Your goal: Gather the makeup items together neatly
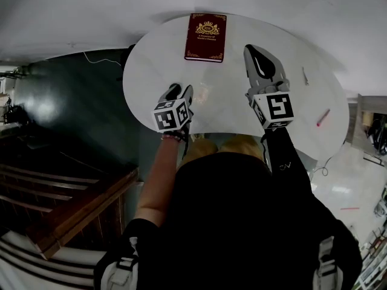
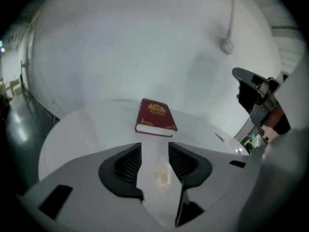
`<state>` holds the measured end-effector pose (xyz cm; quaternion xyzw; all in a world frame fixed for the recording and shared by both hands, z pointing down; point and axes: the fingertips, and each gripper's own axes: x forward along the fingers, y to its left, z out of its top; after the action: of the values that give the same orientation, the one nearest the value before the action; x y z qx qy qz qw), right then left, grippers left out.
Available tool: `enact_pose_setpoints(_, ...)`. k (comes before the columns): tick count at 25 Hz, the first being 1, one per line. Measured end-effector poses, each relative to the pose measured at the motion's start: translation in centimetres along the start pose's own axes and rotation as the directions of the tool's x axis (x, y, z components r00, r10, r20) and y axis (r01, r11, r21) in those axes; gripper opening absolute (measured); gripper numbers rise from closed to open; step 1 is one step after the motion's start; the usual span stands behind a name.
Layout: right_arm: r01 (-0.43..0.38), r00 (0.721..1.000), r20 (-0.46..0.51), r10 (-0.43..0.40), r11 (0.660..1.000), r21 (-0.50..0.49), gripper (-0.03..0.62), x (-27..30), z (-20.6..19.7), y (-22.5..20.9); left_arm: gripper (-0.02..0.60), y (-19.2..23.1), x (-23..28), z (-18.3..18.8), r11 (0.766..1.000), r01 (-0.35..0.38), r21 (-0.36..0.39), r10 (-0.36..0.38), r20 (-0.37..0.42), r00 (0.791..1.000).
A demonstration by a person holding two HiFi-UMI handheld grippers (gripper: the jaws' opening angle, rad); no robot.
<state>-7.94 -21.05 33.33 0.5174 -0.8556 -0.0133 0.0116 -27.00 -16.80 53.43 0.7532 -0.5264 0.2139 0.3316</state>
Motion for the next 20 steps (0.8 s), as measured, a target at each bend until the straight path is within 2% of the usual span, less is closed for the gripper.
enact_pose_setpoints(4, -0.010, 1.000, 0.011, 0.011, 1.000, -0.023, 0.005, 0.3, 0.3, 0.3, 0.172, -1.0, -3.4, 6.6, 0.988, -0.043, 0.148, 0.017, 0.173, 0.985)
enact_pose_setpoints(7, -0.018, 1.000, 0.020, 0.018, 0.999, -0.028, 0.005, 0.6, 0.8, 0.6, 0.172, -2.6, -5.8, 11.0, 0.964, -0.088, 0.249, 0.008, 0.305, 0.952)
enact_pose_setpoints(8, -0.020, 0.999, 0.025, 0.020, 0.999, -0.030, 0.005, 0.7, 1.0, 0.8, 0.172, -3.3, -6.9, 12.5, 0.953, -0.110, 0.281, 0.000, 0.363, 0.932)
enact_pose_setpoints(11, -0.020, 0.999, 0.036, 0.021, 0.999, -0.035, 0.005, 0.8, 1.3, 1.0, 0.171, -5.4, -10.8, 16.2, 0.914, -0.205, 0.350, -0.028, 0.558, 0.829)
enact_pose_setpoints(12, -0.018, 0.999, 0.034, 0.019, 0.999, -0.035, 0.005, 0.8, 1.2, 0.9, 0.171, -6.0, -11.5, 16.8, 0.907, -0.214, 0.364, -0.045, 0.588, 0.808)
enact_pose_setpoints(13, -0.015, 0.999, 0.030, 0.016, 0.999, -0.034, 0.005, 0.7, 1.2, 0.9, 0.170, -6.4, -11.8, 17.0, 0.904, -0.207, 0.374, -0.062, 0.593, 0.803)
enact_pose_setpoints(16, -0.006, 1.000, 0.006, 0.006, 0.999, -0.034, 0.005, 0.3, 0.8, 0.7, 0.172, -7.3, -11.2, 16.9, 0.902, -0.169, 0.398, -0.099, 0.570, 0.815)
enact_pose_setpoints(20, 0.028, 1.000, 0.015, -0.028, 0.999, -0.031, 0.005, -0.8, 1.0, -0.4, 0.171, -9.5, -10.5, 17.1, 0.892, -0.118, 0.437, -0.164, 0.555, 0.816)
